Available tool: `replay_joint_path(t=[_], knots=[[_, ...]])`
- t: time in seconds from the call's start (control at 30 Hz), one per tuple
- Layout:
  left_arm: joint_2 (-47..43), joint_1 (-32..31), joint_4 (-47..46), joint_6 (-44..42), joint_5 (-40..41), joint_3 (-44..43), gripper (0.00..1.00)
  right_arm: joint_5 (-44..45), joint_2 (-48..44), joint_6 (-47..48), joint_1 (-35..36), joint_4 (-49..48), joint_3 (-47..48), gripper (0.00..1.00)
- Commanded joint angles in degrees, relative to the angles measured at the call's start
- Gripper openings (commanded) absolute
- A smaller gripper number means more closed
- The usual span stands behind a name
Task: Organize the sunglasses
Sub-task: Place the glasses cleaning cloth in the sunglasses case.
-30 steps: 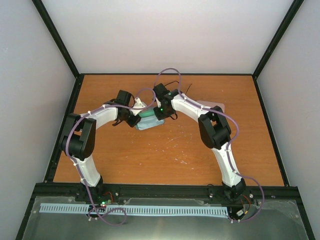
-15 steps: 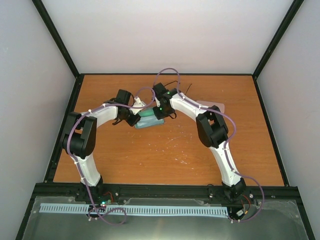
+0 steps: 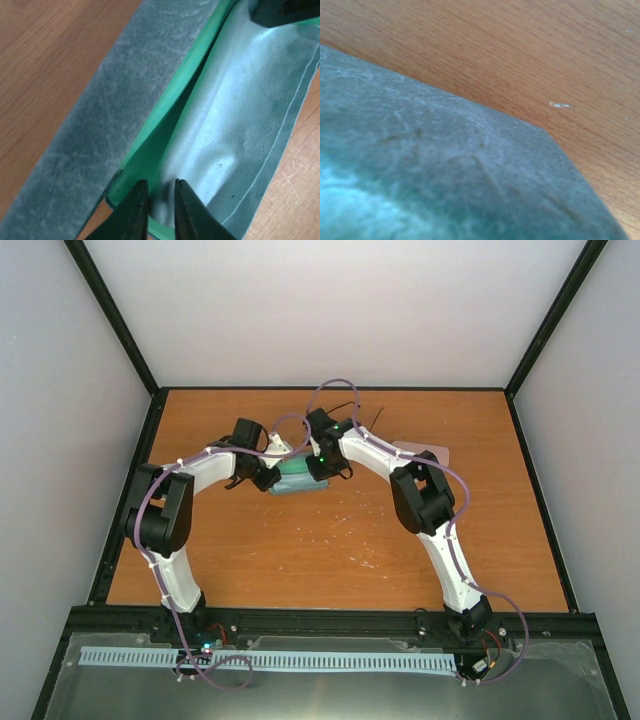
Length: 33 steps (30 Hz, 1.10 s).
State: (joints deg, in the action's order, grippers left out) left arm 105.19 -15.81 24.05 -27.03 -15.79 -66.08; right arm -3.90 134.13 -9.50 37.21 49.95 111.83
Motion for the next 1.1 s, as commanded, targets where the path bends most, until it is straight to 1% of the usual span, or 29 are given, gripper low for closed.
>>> replay_joint_path(t=[0.0,0.03,0.1,0.33,0.4,0.6,0.67,0.73,0.87,0.93,1.0,1.07], knots=[[-0.5,0.4,-1.5,-0.4,0.8,-0.8,0.21,0.4,0.4,-0.6,-0.5,0.4,1.4,0.08],[-0.7,0.5,-1.6,-0.3,0.8,-0.5,0.24,0.4,0.1,-0.7,-0.5,0.2,1.2,0.09],[-1.1,0.4,-1.7,-0.2,0.9,-0.2,0.26,0.3,-0.3,-0.9,-0.5,-0.3,0.5,0.11],[-3.4,0.4,-1.9,1.0,0.8,1.6,0.27,0.7,-2.7,-1.9,-0.4,-1.5,-1.2,0.22],[-4.3,0.4,-2.0,1.2,0.8,2.4,0.27,1.3,-4.1,-2.3,-0.4,-1.8,-1.8,0.24],[-7.2,0.4,-2.1,2.2,1.1,4.9,0.27,2.3,-9.4,-4.0,-0.2,-3.4,-4.9,0.33],[-8.2,0.4,-2.2,2.6,0.8,5.7,0.27,2.4,-11.3,-4.5,-0.1,-4.2,-6.7,0.38],[-9.3,0.4,-2.2,3.1,0.5,6.4,0.29,2.6,-13.3,-5.4,-0.1,-4.7,-8.1,0.38],[-11.6,0.4,-1.7,4.4,0.3,7.4,0.31,5.3,-18.0,-8.8,-0.5,-6.3,-11.3,0.36],[-13.0,0.4,-1.6,4.7,0.8,7.8,0.32,7.3,-19.0,-11.5,-1.6,-5.7,-10.6,0.39],[-14.0,0.4,-1.5,4.9,1.6,7.8,0.35,9.0,-17.9,-15.2,-3.8,-2.5,-7.0,0.51],[-14.5,0.6,-1.4,5.0,2.7,7.2,0.42,9.1,-15.2,-19.0,-6.9,1.0,-1.8,0.51]])
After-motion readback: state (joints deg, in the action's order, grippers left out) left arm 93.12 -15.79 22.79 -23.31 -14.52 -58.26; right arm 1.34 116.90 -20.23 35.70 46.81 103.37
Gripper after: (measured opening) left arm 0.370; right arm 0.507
